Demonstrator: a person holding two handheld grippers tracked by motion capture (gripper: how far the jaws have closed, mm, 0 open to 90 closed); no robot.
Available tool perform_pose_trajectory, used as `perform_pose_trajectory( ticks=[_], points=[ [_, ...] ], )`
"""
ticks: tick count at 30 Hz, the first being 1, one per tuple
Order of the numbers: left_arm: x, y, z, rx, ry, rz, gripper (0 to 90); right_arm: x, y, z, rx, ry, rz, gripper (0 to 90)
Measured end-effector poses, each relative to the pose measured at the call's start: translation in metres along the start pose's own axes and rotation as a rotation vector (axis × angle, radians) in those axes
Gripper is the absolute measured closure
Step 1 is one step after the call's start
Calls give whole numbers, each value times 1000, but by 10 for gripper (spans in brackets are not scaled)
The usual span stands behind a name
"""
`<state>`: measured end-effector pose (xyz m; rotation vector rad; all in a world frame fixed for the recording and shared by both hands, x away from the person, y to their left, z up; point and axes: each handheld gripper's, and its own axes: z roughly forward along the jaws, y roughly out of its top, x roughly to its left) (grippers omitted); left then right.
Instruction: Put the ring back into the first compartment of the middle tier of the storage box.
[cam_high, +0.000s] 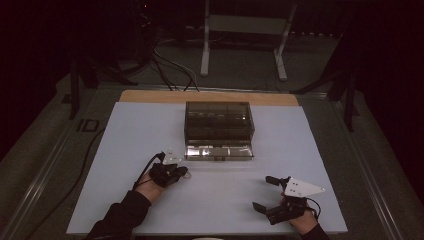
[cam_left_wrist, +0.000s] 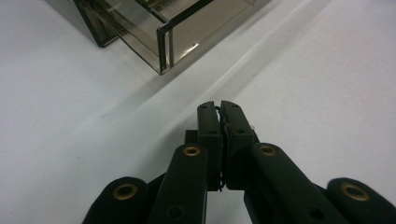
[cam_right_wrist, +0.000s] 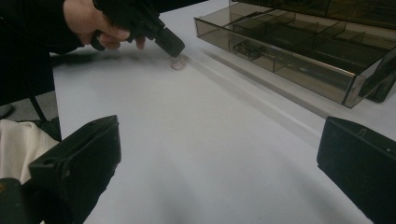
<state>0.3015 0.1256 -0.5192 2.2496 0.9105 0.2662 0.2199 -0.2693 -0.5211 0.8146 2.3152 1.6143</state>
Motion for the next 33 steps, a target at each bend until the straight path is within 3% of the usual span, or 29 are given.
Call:
perform_pose_trajectory(
  ticks=[11, 33],
  points=[
    [-3, 3, -10, -22, -18, -5, 900, 0, 0, 0, 2, -1, 1, 0],
    [-9, 16, -27, -53, -34, 30, 900, 0, 0, 0, 3, -3, -2, 0]
  ],
)
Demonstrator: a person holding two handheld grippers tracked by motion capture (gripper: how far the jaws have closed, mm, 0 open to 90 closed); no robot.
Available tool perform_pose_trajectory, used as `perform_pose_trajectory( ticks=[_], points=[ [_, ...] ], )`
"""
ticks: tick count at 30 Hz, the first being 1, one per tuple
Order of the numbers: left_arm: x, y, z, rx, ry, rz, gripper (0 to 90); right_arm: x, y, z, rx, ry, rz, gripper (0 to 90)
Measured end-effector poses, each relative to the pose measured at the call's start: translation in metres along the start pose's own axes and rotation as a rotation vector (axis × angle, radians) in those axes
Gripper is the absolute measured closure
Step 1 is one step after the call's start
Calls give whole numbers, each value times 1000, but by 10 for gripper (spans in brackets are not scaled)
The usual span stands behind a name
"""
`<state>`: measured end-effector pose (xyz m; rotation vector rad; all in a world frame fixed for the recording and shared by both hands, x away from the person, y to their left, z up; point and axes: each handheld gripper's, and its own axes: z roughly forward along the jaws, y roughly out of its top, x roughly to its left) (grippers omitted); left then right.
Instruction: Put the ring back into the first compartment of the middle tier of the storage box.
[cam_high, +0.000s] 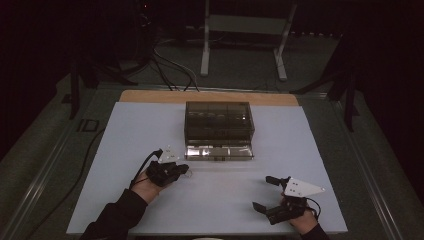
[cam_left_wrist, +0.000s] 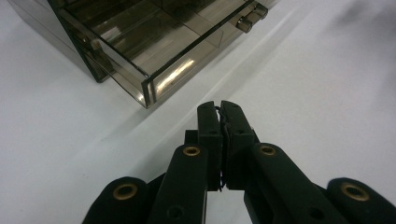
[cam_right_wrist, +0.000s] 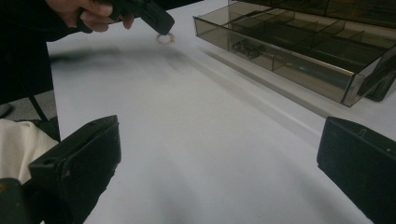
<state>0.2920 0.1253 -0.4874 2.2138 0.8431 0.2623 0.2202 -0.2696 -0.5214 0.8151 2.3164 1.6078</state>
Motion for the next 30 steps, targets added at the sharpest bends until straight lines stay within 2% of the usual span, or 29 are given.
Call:
perform_pose_trajectory(
  ticks=[30],
  points=[
    [-3, 23, -18, -42, -6, 52, 900, 0, 0, 0, -1, -2, 0, 0]
  ],
)
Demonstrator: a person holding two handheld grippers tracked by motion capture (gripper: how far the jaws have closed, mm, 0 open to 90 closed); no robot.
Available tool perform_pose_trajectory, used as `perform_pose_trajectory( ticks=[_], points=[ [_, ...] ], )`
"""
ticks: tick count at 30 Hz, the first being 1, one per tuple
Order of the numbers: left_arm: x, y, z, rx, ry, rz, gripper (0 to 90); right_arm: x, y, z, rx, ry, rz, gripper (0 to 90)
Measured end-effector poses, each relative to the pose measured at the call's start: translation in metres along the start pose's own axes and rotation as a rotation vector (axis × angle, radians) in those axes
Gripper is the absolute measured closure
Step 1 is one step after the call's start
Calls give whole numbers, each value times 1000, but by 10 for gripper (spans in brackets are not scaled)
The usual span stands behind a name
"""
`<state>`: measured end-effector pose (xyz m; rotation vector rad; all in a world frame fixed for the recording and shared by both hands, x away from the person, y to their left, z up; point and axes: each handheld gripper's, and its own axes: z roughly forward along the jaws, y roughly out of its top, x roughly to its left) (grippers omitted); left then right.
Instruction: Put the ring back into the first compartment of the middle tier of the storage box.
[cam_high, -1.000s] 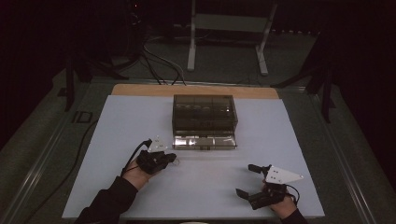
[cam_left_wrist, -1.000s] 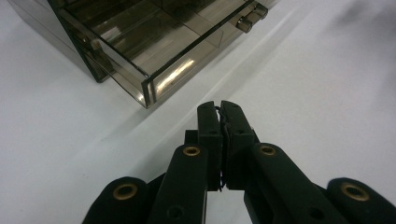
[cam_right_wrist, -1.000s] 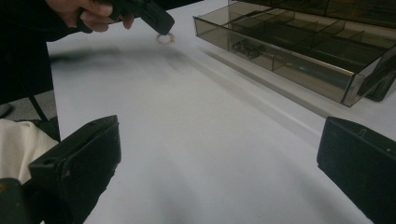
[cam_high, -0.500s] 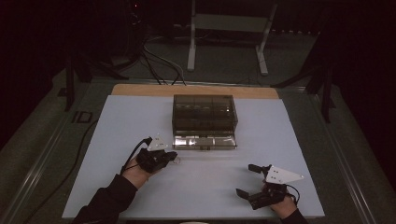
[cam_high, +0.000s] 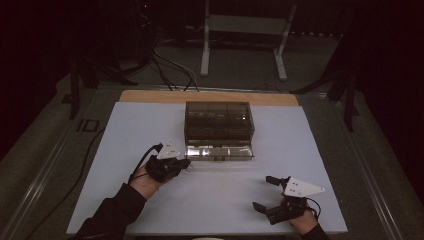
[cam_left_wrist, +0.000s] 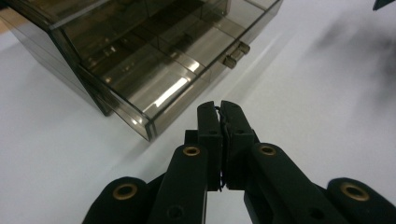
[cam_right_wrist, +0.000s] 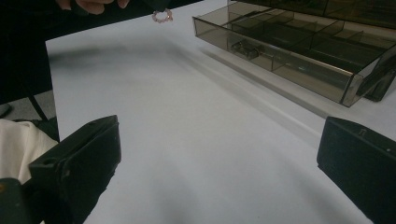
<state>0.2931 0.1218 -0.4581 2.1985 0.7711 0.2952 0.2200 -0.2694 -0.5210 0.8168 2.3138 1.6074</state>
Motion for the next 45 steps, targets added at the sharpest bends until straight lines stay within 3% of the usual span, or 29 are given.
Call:
perform_pose_trajectory(
  ticks=[30, 45],
  points=[
    [10, 30, -4, -35, -7, 34, 900, 0, 0, 0, 2, 0, -2, 0],
    [23, 40, -1, -65, 25, 11, 900, 0, 0, 0, 3, 0, -4, 0]
  ],
)
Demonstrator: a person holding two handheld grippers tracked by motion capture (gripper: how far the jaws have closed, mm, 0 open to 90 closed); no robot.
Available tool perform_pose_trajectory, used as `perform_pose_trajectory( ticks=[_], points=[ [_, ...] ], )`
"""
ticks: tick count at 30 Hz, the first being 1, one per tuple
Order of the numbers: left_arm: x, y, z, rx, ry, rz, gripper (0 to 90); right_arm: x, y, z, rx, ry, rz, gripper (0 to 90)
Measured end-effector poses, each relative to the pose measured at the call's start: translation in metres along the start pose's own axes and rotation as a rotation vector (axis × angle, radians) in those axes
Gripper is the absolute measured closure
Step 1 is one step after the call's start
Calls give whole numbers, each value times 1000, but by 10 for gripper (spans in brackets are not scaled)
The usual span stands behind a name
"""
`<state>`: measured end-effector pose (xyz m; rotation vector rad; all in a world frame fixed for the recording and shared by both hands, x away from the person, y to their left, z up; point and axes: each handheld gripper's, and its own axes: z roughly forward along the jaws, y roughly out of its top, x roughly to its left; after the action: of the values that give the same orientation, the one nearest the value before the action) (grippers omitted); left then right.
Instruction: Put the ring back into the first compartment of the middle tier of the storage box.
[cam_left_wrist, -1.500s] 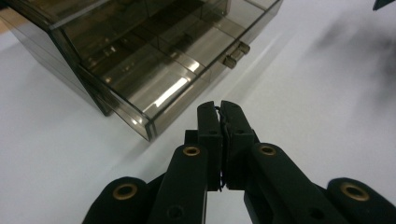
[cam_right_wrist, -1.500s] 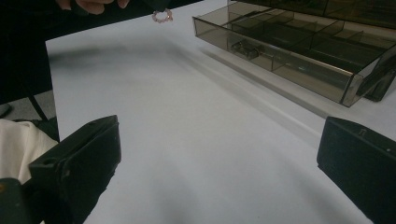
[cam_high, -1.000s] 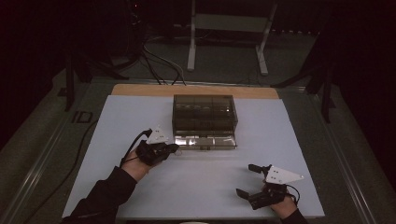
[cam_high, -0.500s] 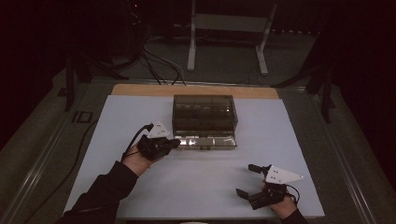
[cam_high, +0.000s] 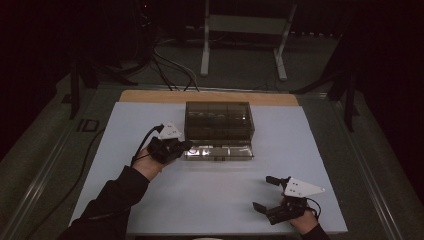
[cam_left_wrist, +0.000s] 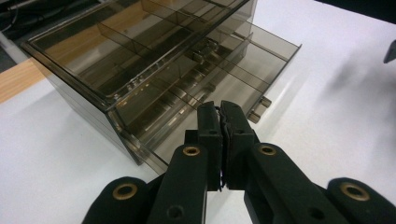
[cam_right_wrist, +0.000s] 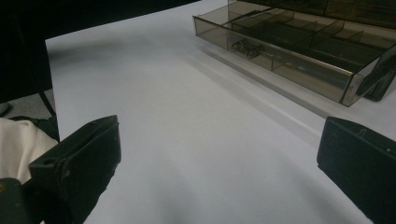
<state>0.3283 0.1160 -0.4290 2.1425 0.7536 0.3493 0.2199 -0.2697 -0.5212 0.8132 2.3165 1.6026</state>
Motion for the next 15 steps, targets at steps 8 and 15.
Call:
perform_pose_trajectory(
  ticks=[8, 15],
  points=[
    [3, -2, 6, 6, 9, -8, 900, 0, 0, 0, 0, 1, 0, 0],
    [10, 0, 14, 4, 12, -26, 900, 0, 0, 0, -1, 1, 0, 0]
  ],
)
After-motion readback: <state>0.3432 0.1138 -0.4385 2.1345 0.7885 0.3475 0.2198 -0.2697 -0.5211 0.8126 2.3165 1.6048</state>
